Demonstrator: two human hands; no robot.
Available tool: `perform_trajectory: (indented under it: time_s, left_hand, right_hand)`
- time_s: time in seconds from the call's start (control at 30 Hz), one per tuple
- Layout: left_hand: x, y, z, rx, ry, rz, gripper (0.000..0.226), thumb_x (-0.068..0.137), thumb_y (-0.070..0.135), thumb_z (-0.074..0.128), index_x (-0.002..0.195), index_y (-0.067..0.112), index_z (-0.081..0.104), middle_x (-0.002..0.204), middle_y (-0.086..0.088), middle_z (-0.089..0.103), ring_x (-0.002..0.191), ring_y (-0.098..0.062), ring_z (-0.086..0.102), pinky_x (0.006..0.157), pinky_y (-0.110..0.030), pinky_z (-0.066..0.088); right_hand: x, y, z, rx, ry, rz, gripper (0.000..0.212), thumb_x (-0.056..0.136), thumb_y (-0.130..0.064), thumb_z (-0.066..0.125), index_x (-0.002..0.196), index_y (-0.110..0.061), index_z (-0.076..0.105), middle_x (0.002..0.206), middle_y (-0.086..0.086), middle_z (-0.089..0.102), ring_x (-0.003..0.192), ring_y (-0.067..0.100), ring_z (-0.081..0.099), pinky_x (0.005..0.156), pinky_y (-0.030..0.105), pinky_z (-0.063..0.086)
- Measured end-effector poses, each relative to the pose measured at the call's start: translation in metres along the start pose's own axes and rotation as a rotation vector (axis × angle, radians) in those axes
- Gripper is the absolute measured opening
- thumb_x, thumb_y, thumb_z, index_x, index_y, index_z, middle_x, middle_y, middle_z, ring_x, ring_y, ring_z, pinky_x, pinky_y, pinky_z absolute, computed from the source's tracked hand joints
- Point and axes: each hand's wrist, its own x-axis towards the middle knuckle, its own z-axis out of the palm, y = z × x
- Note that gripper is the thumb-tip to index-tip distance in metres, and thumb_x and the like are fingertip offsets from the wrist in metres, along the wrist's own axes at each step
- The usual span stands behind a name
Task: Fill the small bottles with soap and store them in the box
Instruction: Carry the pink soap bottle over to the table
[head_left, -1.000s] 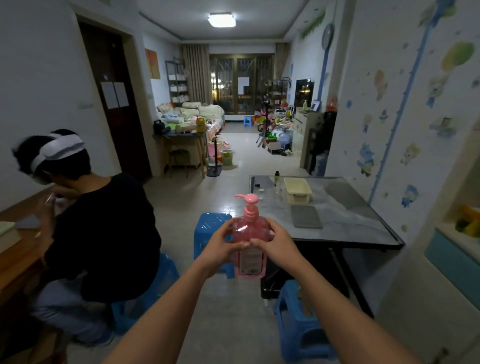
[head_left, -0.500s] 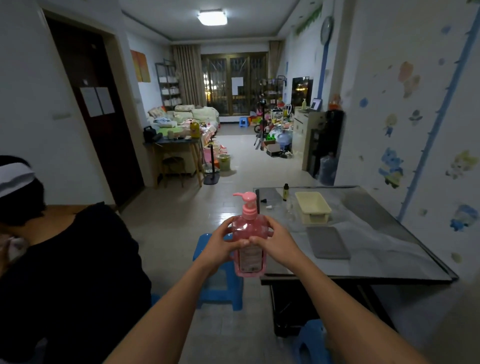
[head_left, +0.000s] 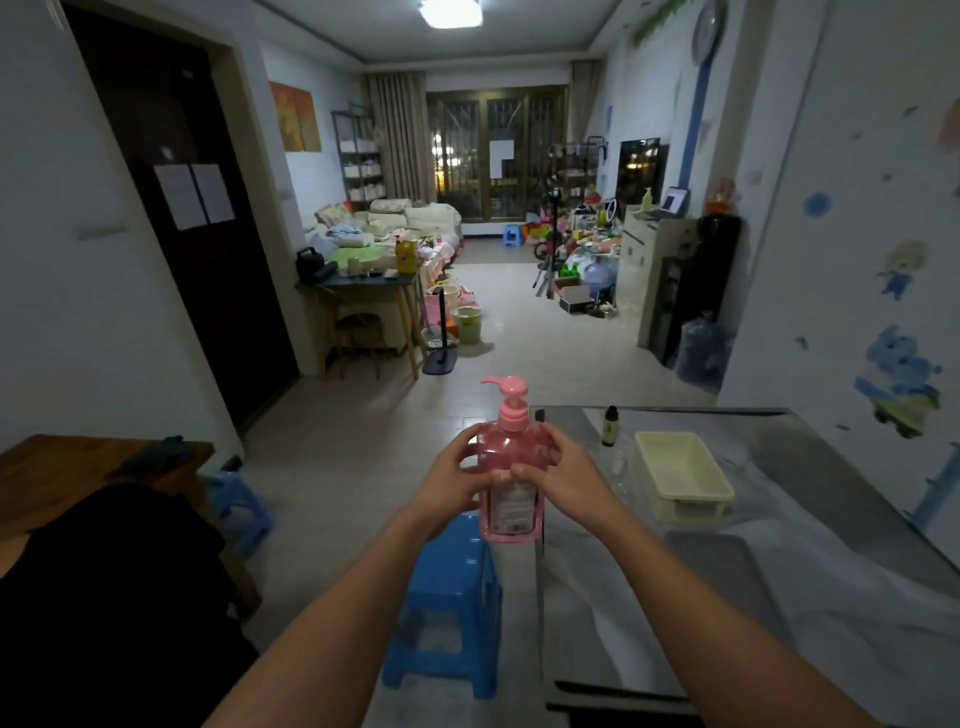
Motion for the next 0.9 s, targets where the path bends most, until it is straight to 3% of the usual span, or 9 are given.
perform_trajectory:
  time_s: [0.23,0.43,0.53,0.7,0.83,0.9]
  left_hand:
    - [0.105,-0.013,-0.038,0.017,-0.054,-0.009,0.065,0.081,0.003,0.072,0.134,0.029,0.045,0.128,-0.002,0.054,0.114,-0.023,0.057,0.086,-0.045,0.055]
    - [0.208,-0.033,-0.077,0.016,-0.192,-0.027,0.065,0.080,0.004,0.072,0.133,0.031,0.045,0.128,-0.003,0.054,0.112,-0.021,0.059,0.078,-0.036,0.056]
    - [0.246,-0.035,-0.085,0.015,-0.258,-0.026,0.067,0.078,0.002,0.073,0.133,0.031,0.046,0.127,0.000,0.055,0.109,-0.016,0.060,0.073,-0.031,0.055]
    - [0.302,-0.039,-0.066,0.075,-0.427,-0.031,0.063,0.078,0.000,0.072,0.126,0.032,0.049,0.120,0.004,0.058,0.105,-0.013,0.060,0.068,-0.027,0.054]
    - [0.344,-0.046,-0.025,0.147,-0.564,0.018,0.058,0.077,-0.001,0.073,0.124,0.027,0.054,0.113,0.003,0.065,0.103,-0.018,0.063,0.075,-0.032,0.058]
    - [0.359,-0.052,0.001,0.206,-0.628,0.044,0.059,0.076,0.001,0.075,0.128,0.020,0.053,0.115,-0.002,0.064,0.106,-0.020,0.063,0.082,-0.037,0.058]
  right_hand:
    - [0.104,0.026,0.013,-0.007,0.046,0.054,0.054,0.078,-0.014,0.075,0.124,-0.028,0.049,0.120,-0.001,0.063,0.109,0.018,0.061,0.092,0.039,0.053]
    - [0.188,0.046,0.030,-0.026,0.164,0.124,0.060,0.075,-0.013,0.077,0.128,-0.020,0.049,0.117,-0.003,0.063,0.104,0.014,0.063,0.087,0.034,0.054]
    - [0.212,0.053,0.032,-0.033,0.201,0.153,0.059,0.075,-0.014,0.078,0.126,-0.021,0.047,0.110,-0.011,0.060,0.096,0.002,0.061,0.074,0.019,0.051]
    - [0.235,0.072,0.008,-0.104,0.312,0.188,0.057,0.073,-0.016,0.080,0.116,-0.032,0.046,0.102,-0.019,0.059,0.089,-0.005,0.061,0.063,0.011,0.048]
    - [0.239,0.095,-0.033,-0.208,0.409,0.181,0.054,0.067,-0.022,0.084,0.107,-0.041,0.052,0.095,-0.022,0.065,0.085,-0.010,0.064,0.068,0.010,0.050]
    - [0.235,0.112,-0.056,-0.243,0.457,0.203,0.057,0.063,-0.032,0.086,0.111,-0.035,0.055,0.098,-0.016,0.067,0.086,-0.005,0.065,0.074,0.018,0.053]
